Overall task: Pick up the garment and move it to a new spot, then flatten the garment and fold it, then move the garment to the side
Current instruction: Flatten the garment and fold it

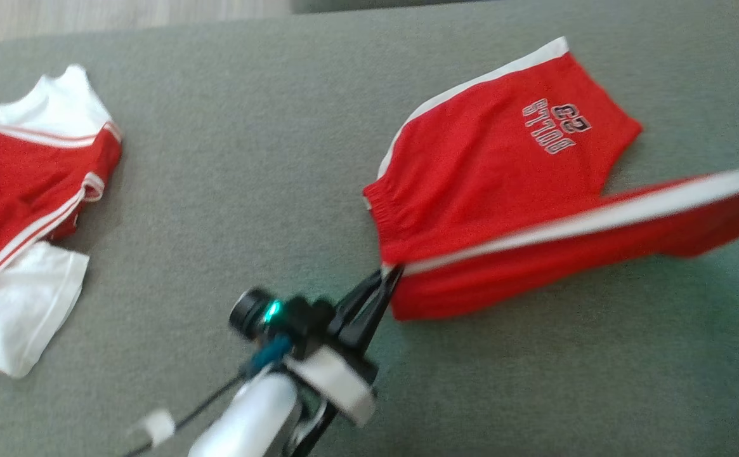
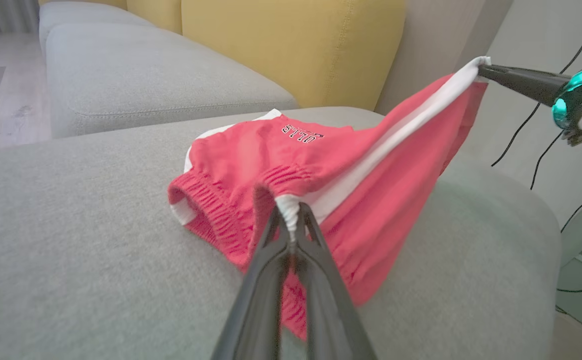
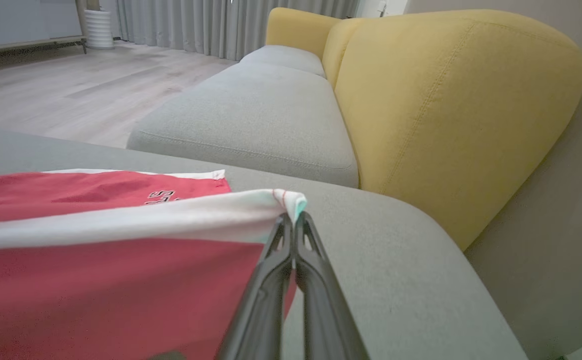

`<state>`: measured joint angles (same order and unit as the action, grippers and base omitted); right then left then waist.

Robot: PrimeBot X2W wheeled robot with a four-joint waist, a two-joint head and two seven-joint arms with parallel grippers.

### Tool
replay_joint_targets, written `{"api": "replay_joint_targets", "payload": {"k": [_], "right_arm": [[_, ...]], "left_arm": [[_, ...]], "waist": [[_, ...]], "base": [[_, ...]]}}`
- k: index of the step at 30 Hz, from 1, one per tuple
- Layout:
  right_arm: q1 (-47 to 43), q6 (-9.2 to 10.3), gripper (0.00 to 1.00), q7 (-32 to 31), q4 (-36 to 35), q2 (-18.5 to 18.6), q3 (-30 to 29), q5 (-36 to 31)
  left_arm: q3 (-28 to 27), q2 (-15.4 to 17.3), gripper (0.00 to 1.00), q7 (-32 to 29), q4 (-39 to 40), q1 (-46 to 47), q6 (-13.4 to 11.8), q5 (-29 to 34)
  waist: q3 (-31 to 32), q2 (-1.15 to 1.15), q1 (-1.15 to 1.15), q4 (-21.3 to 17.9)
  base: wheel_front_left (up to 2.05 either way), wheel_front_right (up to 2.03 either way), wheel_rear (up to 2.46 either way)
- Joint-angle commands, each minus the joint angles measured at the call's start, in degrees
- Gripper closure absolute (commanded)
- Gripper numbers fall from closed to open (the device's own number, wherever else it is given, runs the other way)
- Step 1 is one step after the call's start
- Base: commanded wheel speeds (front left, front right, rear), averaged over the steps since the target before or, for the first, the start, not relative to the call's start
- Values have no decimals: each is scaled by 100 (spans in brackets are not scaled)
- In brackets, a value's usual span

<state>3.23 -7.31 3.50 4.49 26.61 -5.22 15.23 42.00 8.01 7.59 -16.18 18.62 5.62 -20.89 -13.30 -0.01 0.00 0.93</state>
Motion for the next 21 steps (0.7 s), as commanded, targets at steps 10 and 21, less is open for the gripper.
{"api": "replay_joint_targets", "payload": {"k": [10, 21], "right_arm": [[1905, -18, 100, -233, 951, 768, 1037, 136], [3697, -18, 100, -353, 2334, 1061, 2239, 303]], "left_arm": [[-349, -387, 100, -24, -735, 1349, 72, -531], [-56, -495, 100, -22, -1223, 2251, 145, -865]], "waist": [[-588, 1, 0, 499], [-1115, 1, 0, 809]], "base": [[0, 0, 0], [0, 0, 0]]}}
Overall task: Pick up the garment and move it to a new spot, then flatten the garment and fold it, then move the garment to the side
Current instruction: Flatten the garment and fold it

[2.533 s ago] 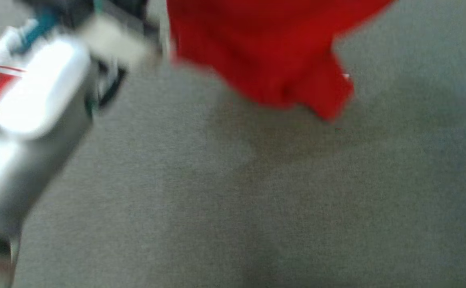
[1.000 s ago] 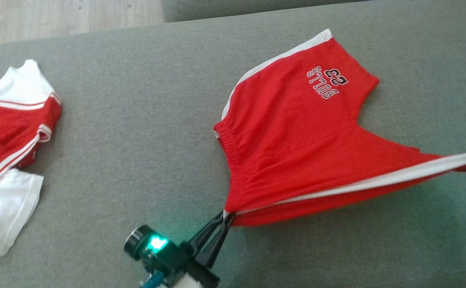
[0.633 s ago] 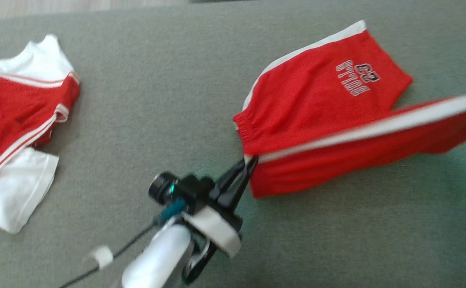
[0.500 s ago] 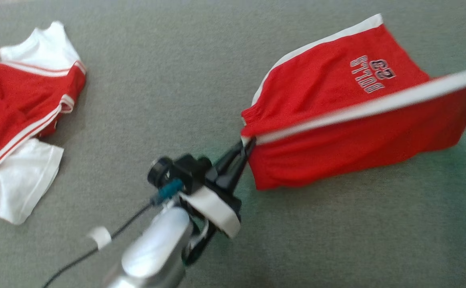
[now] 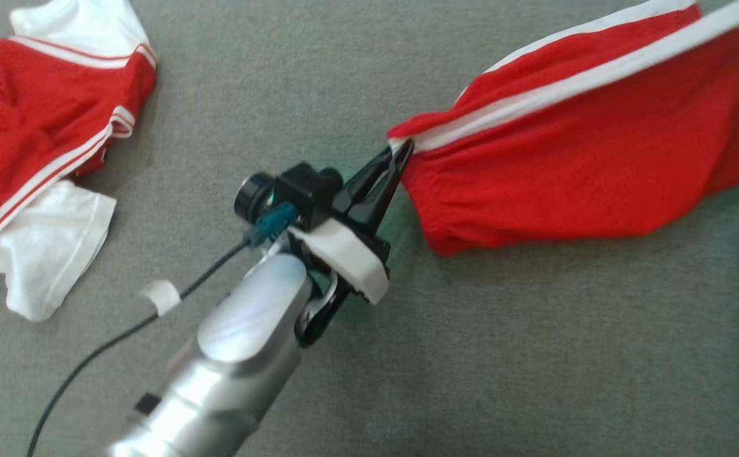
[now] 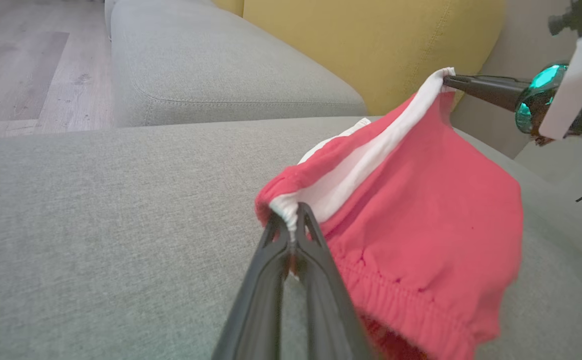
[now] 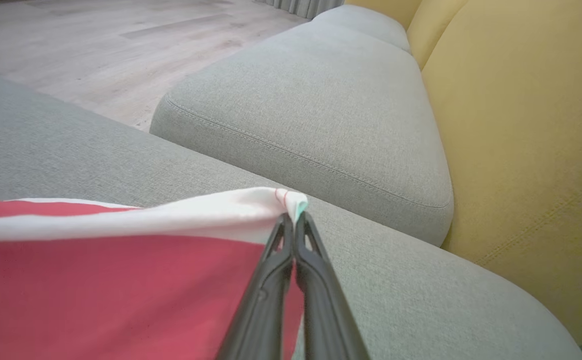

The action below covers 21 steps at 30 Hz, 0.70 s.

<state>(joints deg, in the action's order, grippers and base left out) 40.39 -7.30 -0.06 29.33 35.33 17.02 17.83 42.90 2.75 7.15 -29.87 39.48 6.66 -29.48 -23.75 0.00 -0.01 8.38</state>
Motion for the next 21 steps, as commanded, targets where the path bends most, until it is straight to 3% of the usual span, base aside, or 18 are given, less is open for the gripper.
{"api": "replay_joint_targets", "payload": {"k": [1, 5, 6, 7, 8, 9, 15, 21], "right_arm": [[103, -19, 100, 22, -37, 189, 86, 52], [510, -19, 100, 127, 395, 142, 373, 121], [586, -19, 100, 152, 495, 125, 452, 145], [653, -19, 100, 174, 584, 105, 544, 185], [719, -19, 86, 201, 672, 85, 625, 239], [843, -19, 0, 301, 826, 72, 780, 291], [770, -19, 0, 934, 1168, 10, 947, 470], [31, -19, 0, 1287, 1125, -28, 811, 846]], "left_arm": [[-116, 28, 100, 47, 87, 242, 42, 4], [-21, 20, 99, 173, -147, 468, 21, 0], [5, 18, 95, 203, -198, 505, 2, -2], [30, 17, 84, 233, -241, 534, -9, -14], [54, 16, 69, 259, -275, 558, -19, -35], [106, 15, 0, 307, -333, 592, -49, -98], [188, 14, 0, 604, -388, 472, -332, -222], [-152, 49, 0, 779, 284, -103, -1023, 185]], "waist": [[-112, 0, 1, 88], [-230, 0, 1, 158], [-243, 0, 1, 171], [-254, 0, 1, 181], [-264, 0, 1, 188], [-270, 0, 1, 194], [-65, 0, 1, 158], [241, 0, 1, 66]], "base": [[0, 0, 0], [0, 0, 0], [0, 0, 0], [0, 0, 0], [0, 0, 0], [0, 0, 0], [0, 0, 0], [0, 0, 0]]}}
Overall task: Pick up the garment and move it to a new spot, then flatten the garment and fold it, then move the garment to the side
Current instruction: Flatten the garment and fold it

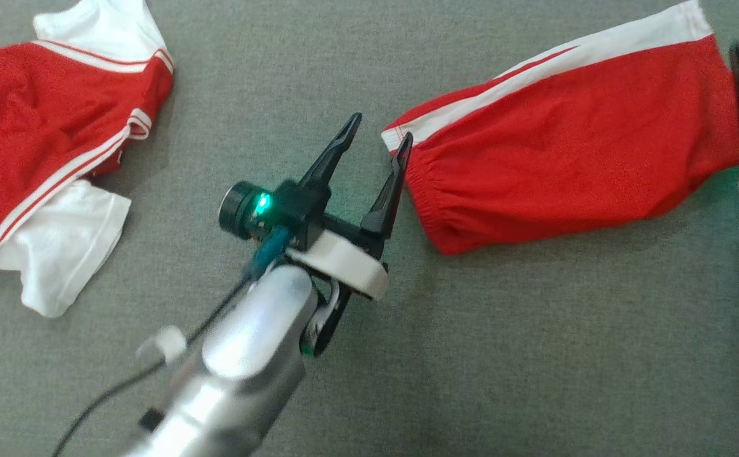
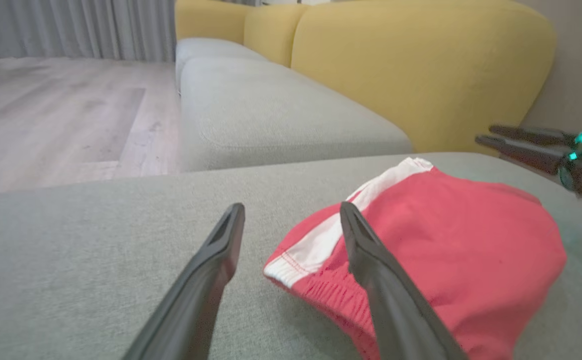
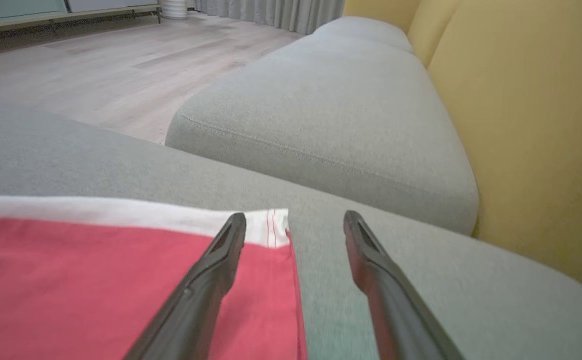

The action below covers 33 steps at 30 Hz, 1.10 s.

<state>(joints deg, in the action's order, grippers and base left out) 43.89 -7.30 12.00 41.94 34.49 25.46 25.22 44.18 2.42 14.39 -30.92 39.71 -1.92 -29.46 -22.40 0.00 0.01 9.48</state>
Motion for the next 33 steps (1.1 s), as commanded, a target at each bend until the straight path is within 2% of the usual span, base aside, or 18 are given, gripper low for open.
{"api": "replay_joint_targets", "payload": {"k": [1, 5, 8, 11, 16, 20, 21, 22, 23, 28, 33], "right_arm": [[-448, -19, 0, 103, -160, 51, -95, 208], [-819, -19, 0, 71, -220, 40, -322, 744], [-886, -19, 0, -97, -203, 74, -457, 1127], [-847, -19, 0, -371, -27, 182, -561, 1396], [-769, -19, 0, -774, 582, 410, -583, 1413], [-765, -19, 0, -1132, 994, 357, -496, 1515], [-781, -19, 23, -1240, 1049, 327, -461, 1580], [-794, -19, 78, -1321, 1076, 303, -428, 1646], [-799, -19, 100, -1360, 1083, 295, -379, 1672], [-668, -19, 100, -1021, 1162, 401, -153, 1414], [-435, -19, 100, -636, 1434, 669, -24, 961]], "left_arm": [[-396, 110, 0, 57, 662, -284, -316, 356], [-810, 164, 0, 59, 1698, -1075, -794, 985], [-1068, 144, 0, 60, 2369, -1658, -1003, 1321], [-1162, 113, 0, 60, 2817, -2109, -1083, 1591], [-1039, 77, 0, 60, 3197, -2504, -1146, 1999], [-1014, 60, 0, 61, 3300, -2641, -1142, 2045], [-1019, 58, 0, 61, 3306, -2658, -1136, 2051], [-1032, 56, 0, 61, 3308, -2672, -1133, 2055], [-1054, 55, 0, 61, 3306, -2683, -1135, 2063], [-1177, 51, 0, 61, 3322, -2689, -1127, 2136], [-1228, 49, 0, 61, 3251, -2616, -987, 2275]], "waist": [[134, 0, -1, -34], [213, 0, -1, 114], [235, 0, -1, 300], [231, 0, -1, 522], [238, 0, -1, 869], [264, 0, -1, 989], [273, 0, -1, 998], [280, 0, -1, 995], [289, 0, -1, 974], [326, 0, -1, 680], [376, 0, -1, 149]], "base": [[0, 0, 0], [0, 0, 0], [0, 0, 0], [0, 0, 0], [0, 0, 0], [0, 0, 0], [0, 0, 0], [0, 0, 0], [0, 0, 0], [0, 0, 0], [0, 0, 0]]}}
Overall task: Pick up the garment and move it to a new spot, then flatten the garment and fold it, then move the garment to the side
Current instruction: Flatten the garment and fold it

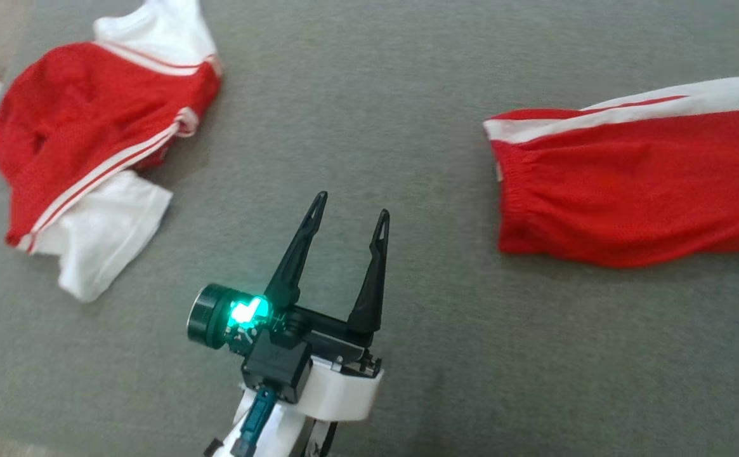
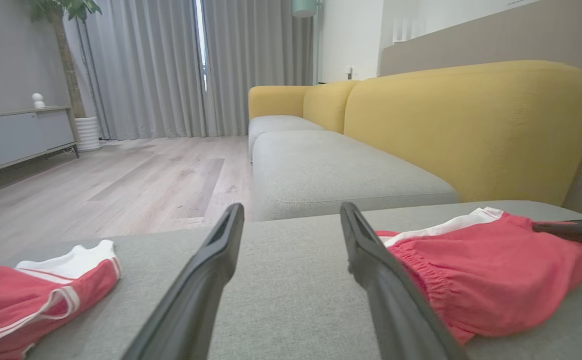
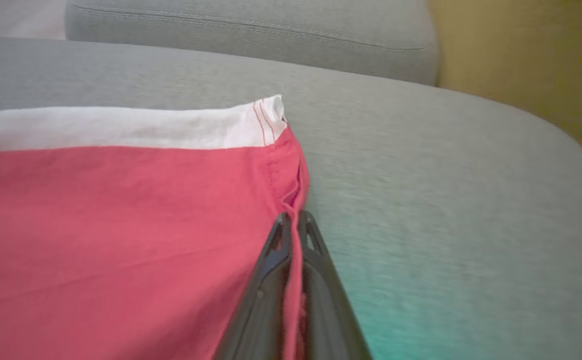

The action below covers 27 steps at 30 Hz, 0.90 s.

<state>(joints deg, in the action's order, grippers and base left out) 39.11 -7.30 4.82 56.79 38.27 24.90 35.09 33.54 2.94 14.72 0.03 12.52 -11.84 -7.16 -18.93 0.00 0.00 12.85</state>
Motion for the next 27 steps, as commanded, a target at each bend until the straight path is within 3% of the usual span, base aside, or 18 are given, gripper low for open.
{"api": "replay_joint_targets", "payload": {"k": [1, 6, 11, 19, 27], "right_arm": [[79, -19, 100, 146, -5, 348, 28, -85], [289, -19, 100, 426, 132, 561, 19, -336], [564, -19, 100, 611, 60, 447, 13, -471], [936, -19, 100, 910, -591, -83, 130, -929], [630, -19, 100, 747, -1684, -819, 225, -1531]], "left_arm": [[-178, -3, 0, 28, 143, 115, 19, 62], [-241, -3, 0, 28, 94, 173, 92, 118], [-261, -4, 0, 28, 69, 197, 170, 153], [-304, -4, 0, 28, -72, 124, 254, 188], [-341, -5, 0, 28, -118, -109, 315, 151]], "waist": [[35, 0, 0, -277], [46, 0, 0, -653], [81, 0, 0, -914], [379, 0, 0, -1149], [746, 0, 0, -1027]], "base": [[0, 0, 0], [0, 0, 0], [0, 0, 0], [0, 0, 0], [0, 0, 0]]}}
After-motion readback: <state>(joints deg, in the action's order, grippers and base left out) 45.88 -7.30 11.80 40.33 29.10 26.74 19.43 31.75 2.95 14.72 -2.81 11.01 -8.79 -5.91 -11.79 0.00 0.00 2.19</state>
